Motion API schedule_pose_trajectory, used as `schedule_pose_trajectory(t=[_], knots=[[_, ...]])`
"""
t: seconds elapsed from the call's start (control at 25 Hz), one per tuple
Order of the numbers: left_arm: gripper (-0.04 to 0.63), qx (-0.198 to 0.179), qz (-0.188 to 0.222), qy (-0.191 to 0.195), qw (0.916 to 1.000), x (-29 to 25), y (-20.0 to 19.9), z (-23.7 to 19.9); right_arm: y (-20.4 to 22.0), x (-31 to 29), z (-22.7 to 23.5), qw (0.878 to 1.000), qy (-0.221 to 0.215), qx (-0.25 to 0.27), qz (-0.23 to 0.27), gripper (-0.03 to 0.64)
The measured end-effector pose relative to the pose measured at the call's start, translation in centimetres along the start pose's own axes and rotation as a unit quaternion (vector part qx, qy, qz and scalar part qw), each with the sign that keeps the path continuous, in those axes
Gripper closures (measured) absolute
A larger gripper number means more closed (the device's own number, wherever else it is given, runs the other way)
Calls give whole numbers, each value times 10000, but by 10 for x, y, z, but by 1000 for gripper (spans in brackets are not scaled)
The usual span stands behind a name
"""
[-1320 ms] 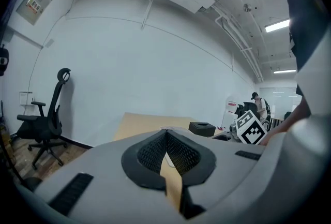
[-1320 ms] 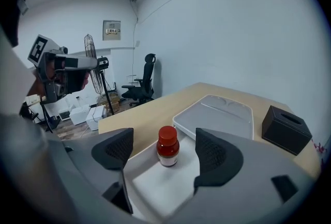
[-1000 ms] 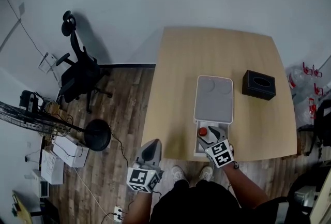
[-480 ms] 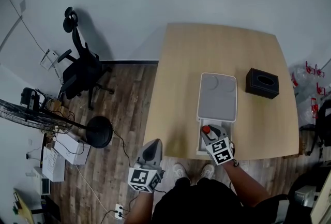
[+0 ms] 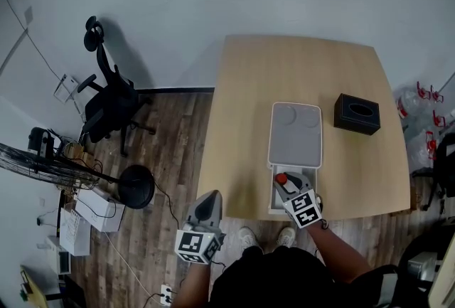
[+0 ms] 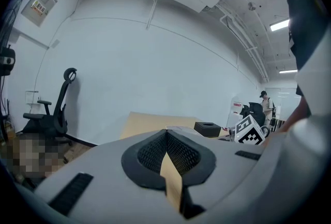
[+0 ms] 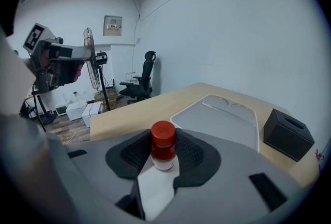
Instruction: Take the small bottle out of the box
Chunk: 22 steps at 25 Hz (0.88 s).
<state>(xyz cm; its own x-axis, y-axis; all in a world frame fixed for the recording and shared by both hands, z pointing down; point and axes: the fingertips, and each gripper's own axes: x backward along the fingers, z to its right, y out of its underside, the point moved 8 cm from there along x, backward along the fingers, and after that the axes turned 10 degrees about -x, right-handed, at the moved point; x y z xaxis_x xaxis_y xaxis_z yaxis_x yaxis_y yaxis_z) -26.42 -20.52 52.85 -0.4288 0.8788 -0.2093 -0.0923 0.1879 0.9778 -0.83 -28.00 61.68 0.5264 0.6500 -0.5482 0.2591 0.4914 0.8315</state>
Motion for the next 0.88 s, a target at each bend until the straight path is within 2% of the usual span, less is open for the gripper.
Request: schedule_pose_trajectory(t=[0.48,0.88], knots=[[583,-69,135,176,9997,-14,-10,10,-69,58,-4,9956,44,150,928,465],[583,-78,217,276,9994,-20,-17,17,-136,113,-14,9793,36,331,1996,465]])
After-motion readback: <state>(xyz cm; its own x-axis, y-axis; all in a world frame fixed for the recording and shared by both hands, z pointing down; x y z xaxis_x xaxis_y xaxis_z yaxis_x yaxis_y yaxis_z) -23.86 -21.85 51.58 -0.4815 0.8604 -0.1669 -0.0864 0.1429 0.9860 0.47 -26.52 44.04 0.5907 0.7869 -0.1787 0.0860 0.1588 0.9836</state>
